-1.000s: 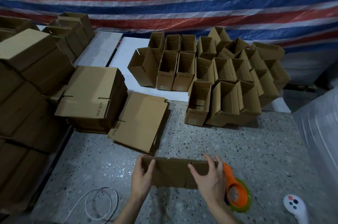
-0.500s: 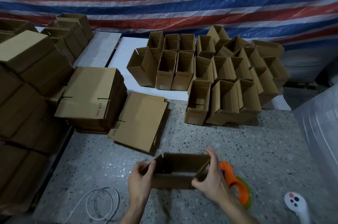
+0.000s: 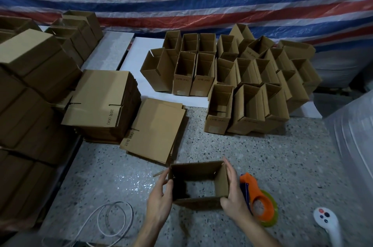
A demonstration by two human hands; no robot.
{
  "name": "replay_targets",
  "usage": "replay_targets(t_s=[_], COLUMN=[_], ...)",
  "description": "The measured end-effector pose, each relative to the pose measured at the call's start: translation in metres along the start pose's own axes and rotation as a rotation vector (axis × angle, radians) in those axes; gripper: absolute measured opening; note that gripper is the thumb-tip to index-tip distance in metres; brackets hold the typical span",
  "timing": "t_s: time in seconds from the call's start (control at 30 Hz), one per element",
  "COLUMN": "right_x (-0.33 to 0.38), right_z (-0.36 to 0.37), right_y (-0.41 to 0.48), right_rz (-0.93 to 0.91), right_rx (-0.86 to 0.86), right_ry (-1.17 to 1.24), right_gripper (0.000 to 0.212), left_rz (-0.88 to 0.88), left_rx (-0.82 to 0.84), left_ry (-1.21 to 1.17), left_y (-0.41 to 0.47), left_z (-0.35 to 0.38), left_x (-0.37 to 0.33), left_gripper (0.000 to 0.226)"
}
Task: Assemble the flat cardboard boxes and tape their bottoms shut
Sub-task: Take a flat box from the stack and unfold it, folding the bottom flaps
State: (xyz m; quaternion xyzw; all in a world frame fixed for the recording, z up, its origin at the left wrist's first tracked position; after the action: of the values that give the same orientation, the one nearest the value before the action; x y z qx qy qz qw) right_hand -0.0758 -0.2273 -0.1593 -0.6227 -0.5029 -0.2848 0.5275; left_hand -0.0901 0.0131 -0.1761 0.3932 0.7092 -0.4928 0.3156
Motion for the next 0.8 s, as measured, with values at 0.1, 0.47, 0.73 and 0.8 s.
replay_targets(t_s=[0.1, 0.47, 0.73, 0.8], right_x=[-0.009, -0.022, 0.005, 0.007], right_z=[0.003, -0.010, -0.007, -0.010], right_y=[-0.005, 0.007, 0.034, 0.037], right_rz=[0.045, 0.253, 0.304, 0.293], right_rx=[-0.050, -0.055, -0.046, -0.051], right_ry=[0.094, 0.443, -0.159, -0.189], right_gripper=[0.105, 0.045, 0.043, 0.044], left_rz=[-0.030, -0.223, -0.248, -0.218], left_rx=[0.043, 0.279, 0.356, 0.334], left_ry=[-0.069, -0.298, -0.350, -0.309], left_y=[-0.003, 0.003, 0.003, 0.003], left_z=[-0.002, -0.011, -0.007, -0.008], left_x=[0.001, 0.004, 0.011, 0.010], left_gripper=[0.040, 0.039, 0.042, 0.038])
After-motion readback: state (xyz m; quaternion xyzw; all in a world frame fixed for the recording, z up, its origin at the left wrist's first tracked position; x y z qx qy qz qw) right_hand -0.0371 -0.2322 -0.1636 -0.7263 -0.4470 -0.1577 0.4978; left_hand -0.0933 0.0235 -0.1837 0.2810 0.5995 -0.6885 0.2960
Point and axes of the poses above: each hand's wrist, its own y-axis towards the middle knuckle, its own z-axis out of the palm, x = y × z, the point moved 6 cm from there along y, towards the middle knuckle, and after that the axes turned 4 degrees about z, right-handed, at the moved point
